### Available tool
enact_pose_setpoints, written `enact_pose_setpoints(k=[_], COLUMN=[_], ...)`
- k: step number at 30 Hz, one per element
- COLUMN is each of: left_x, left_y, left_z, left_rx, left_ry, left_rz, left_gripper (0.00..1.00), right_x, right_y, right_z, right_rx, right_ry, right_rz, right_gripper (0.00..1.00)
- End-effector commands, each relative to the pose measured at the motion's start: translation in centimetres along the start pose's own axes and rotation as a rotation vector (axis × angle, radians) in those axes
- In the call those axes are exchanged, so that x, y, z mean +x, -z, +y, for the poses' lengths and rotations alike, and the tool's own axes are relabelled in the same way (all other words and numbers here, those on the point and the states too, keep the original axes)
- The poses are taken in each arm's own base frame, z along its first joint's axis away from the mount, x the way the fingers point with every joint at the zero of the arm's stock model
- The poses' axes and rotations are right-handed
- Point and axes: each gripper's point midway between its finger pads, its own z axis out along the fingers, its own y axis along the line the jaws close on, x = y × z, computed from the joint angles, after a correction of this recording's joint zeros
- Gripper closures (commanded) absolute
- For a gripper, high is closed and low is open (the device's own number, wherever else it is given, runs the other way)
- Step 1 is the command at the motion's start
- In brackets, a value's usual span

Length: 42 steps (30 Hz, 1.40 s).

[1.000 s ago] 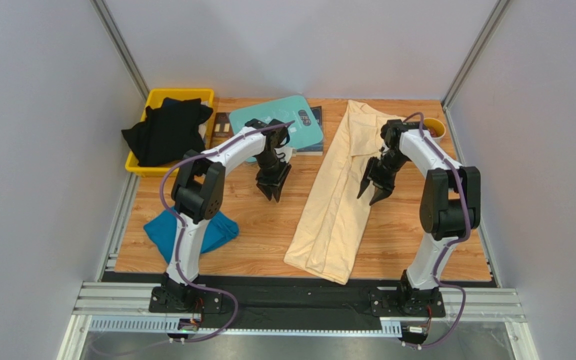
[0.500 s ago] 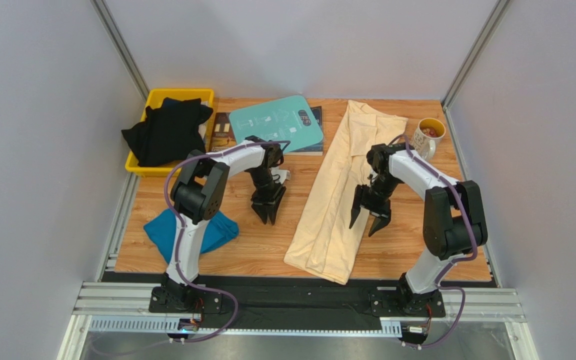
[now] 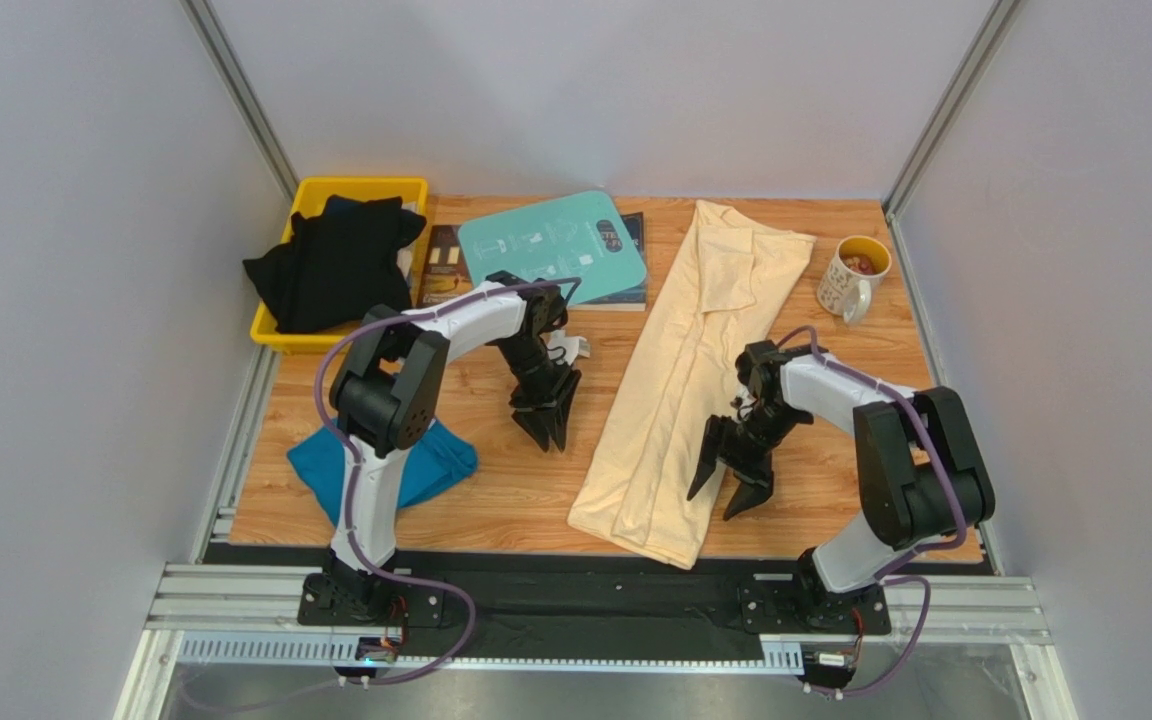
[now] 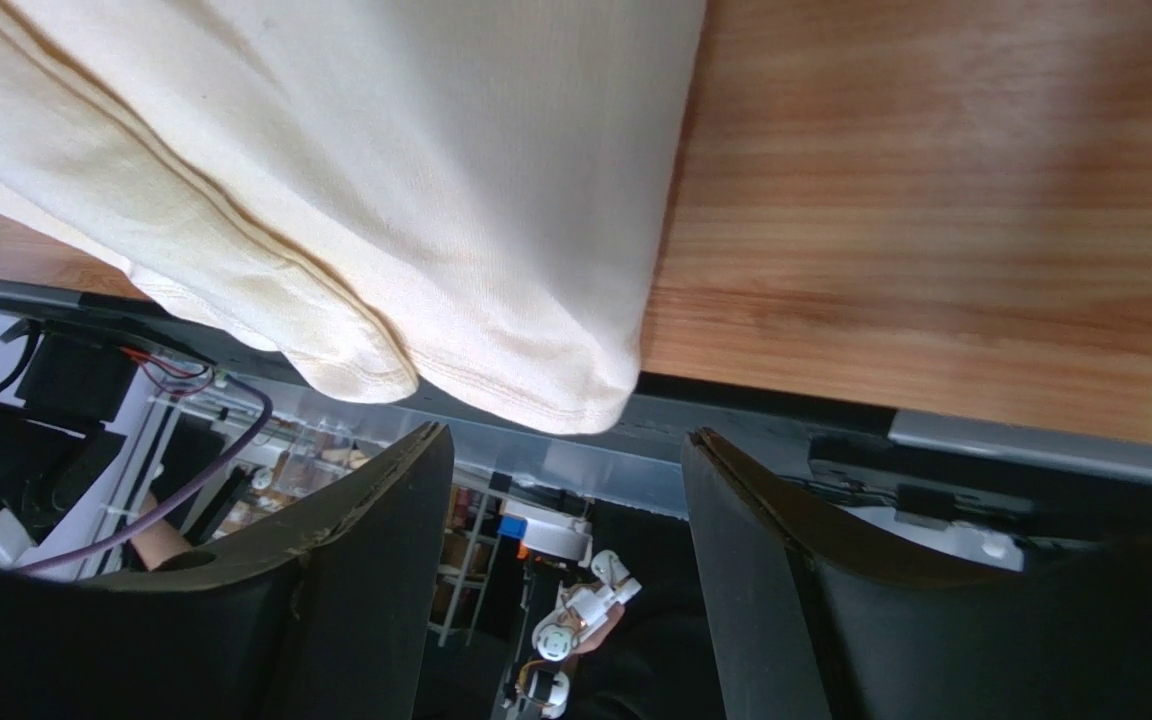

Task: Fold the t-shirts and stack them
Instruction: Rotate the tshirt 60 degrees, then grab the bottom of the folded rectangular tshirt with both arms

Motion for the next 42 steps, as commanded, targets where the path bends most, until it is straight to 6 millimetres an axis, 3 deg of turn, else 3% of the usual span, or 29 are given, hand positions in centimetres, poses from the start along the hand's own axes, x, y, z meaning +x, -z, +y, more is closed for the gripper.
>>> enact_pose_setpoints(k=[1, 8, 13, 16, 20, 33, 42], left_x=[0.9, 2.3, 3.7, 4.0, 3.0, 3.7, 4.8], left_y=[1.1, -0.3, -2.4, -3.3, -4.4, -7.2, -7.7], left_z=[-2.5, -2.5, -2.9, -3.4, -4.5, -2.4, -2.1], left_rx=[0.112, 0.130, 0.158, 0.192, 0.311, 0.273, 0.268], left_ry=[0.002, 0.009, 0.006, 0.013, 0.010, 0.014, 0.021], left_rz=[-0.013, 0.024, 0.079, 0.089, 0.063, 0.068, 0.082], left_gripper=[0.59, 0.58, 0.58, 0.58, 0.57, 0.57, 0.57], right_x=[-0.6, 0.7, 1.4, 1.4, 1.2, 3.0, 2.5], right_y=[-1.0, -3.1, -4.6, -4.9, -4.9, -6.3, -7.4], right_z=[2.3, 1.6, 0.0, -0.1, 0.1, -2.0, -1.2], right_rx=[-0.156, -0.176, -0.137, -0.145, -0.159, -0.169, -0.189], right_ry=[0.021, 0.042, 0.033, 0.041, 0.048, 0.081, 0.099], right_rz=[-0.031, 0.016, 0.049, 0.033, 0.005, -0.007, -0.011], right_gripper=[0.36, 0.36, 0.37, 0.36, 0.36, 0.36, 0.37])
